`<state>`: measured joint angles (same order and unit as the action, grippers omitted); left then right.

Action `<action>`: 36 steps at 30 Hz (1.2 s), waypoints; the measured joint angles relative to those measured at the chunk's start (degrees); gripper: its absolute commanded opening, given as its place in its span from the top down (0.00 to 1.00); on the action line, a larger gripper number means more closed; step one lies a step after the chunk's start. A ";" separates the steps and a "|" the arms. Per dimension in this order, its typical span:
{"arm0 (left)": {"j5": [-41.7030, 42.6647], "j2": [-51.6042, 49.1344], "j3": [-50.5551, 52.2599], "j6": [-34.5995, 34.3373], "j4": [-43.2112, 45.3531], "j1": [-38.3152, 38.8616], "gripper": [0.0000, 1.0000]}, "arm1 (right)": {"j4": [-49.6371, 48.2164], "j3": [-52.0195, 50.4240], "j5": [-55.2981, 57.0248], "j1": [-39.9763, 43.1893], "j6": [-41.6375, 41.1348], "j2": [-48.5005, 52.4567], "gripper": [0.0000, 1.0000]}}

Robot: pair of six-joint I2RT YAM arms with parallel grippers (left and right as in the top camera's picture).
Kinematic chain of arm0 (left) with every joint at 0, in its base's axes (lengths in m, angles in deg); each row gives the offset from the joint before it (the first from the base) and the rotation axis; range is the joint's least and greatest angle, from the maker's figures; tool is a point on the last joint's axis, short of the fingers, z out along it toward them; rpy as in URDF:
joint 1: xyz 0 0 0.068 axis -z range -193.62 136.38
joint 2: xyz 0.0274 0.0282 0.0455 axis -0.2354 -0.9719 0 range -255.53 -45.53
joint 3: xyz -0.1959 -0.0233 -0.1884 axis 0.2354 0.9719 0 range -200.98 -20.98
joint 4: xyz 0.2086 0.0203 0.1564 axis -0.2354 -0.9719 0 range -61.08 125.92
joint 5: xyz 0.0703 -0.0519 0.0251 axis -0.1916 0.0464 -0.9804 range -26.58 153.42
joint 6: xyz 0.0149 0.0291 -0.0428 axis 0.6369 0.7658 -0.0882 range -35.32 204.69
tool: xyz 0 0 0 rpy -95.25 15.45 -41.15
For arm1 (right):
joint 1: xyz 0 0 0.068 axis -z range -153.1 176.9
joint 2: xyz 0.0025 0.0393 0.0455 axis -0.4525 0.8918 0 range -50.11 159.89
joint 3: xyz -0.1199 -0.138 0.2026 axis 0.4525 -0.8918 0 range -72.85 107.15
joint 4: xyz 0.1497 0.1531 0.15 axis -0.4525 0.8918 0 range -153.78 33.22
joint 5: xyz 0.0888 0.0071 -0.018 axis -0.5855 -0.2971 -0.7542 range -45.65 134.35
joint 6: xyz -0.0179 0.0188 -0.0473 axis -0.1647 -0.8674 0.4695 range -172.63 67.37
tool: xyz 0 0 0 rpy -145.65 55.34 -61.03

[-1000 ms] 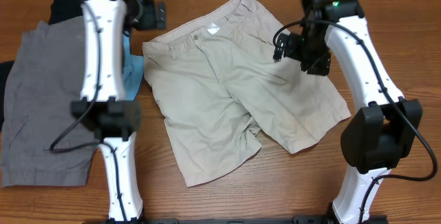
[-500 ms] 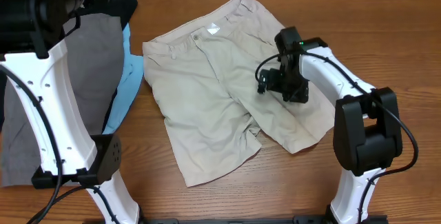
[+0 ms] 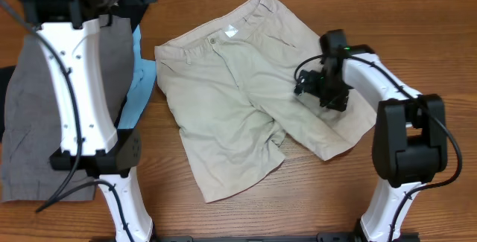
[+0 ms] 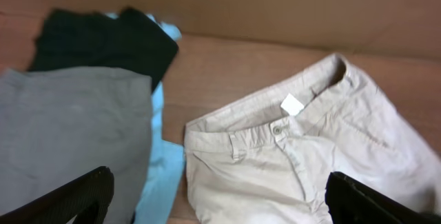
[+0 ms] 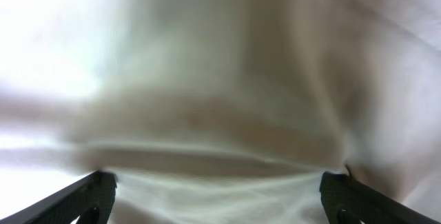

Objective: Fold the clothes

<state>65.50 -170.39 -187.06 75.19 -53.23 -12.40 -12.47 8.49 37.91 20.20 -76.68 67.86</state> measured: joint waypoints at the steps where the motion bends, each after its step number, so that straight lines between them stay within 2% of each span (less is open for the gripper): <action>1: 0.00 -0.98 0.02 0.00 0.00 0.37 0.00 | -1.16 0.09 -0.13 1.18 0.11 0.11 0.04; 11: -0.02 -9.14 0.33 0.00 -0.02 3.72 0.00 | -19.80 1.49 1.40 11.15 3.63 2.95 0.05; 16: -0.02 -11.13 0.37 0.00 -0.02 5.86 0.00 | -24.57 5.40 3.37 12.41 4.66 6.56 0.00; 22: 0.00 -12.35 0.39 0.00 -0.02 8.37 0.00 | -25.75 14.43 5.40 12.50 5.31 12.90 0.00; 27: 0.00 -13.00 0.39 0.02 0.83 9.22 0.00 | -20.09 21.22 5.18 12.72 6.73 15.85 0.00; 31: 0.00 -13.07 0.39 0.24 3.39 9.20 0.00 | -6.14 30.53 4.81 12.94 7.78 18.08 0.00; 36: -0.02 -13.07 0.37 1.36 3.58 8.74 0.00 | 15.04 49.99 3.98 13.27 8.24 18.67 0.00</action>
<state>65.48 -183.46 -186.69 76.54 -49.64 -3.66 2.57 58.48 41.89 33.47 -68.44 86.53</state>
